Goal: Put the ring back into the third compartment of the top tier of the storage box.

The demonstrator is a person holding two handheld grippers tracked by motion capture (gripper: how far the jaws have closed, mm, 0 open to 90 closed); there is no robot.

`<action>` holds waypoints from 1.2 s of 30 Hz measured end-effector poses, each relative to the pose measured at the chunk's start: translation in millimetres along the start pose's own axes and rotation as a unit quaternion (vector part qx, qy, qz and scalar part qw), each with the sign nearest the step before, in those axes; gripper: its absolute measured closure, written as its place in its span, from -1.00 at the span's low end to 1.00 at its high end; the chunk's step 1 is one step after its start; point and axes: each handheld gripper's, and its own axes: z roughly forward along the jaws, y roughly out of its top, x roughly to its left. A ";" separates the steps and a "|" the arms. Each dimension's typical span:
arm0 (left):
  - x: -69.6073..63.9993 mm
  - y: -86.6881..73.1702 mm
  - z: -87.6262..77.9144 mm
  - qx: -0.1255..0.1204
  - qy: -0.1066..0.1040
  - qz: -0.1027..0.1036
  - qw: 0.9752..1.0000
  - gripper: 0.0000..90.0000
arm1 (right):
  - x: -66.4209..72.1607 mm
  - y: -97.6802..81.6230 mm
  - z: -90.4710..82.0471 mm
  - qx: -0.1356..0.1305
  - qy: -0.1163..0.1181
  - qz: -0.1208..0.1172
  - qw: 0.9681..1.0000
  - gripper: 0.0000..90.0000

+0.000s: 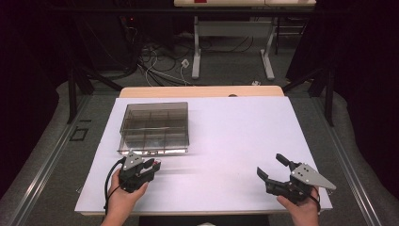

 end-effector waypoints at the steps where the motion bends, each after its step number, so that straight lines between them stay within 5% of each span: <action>1: -0.9 0.3 -0.6 -0.002 -0.001 -0.001 1.000 0.51 | 0.0 0.0 0.0 0.000 -0.001 0.000 1.000 -0.66; 16: -12.5 5.7 -5.2 -0.017 -0.012 0.014 1.000 0.51 | -1.4 -0.4 0.2 0.002 0.001 0.000 1.000 -0.66; 36: -11.8 14.1 -22.7 -0.056 -0.020 0.002 0.998 0.51 | -2.7 -1.1 -0.5 0.003 -0.002 0.004 1.000 -0.66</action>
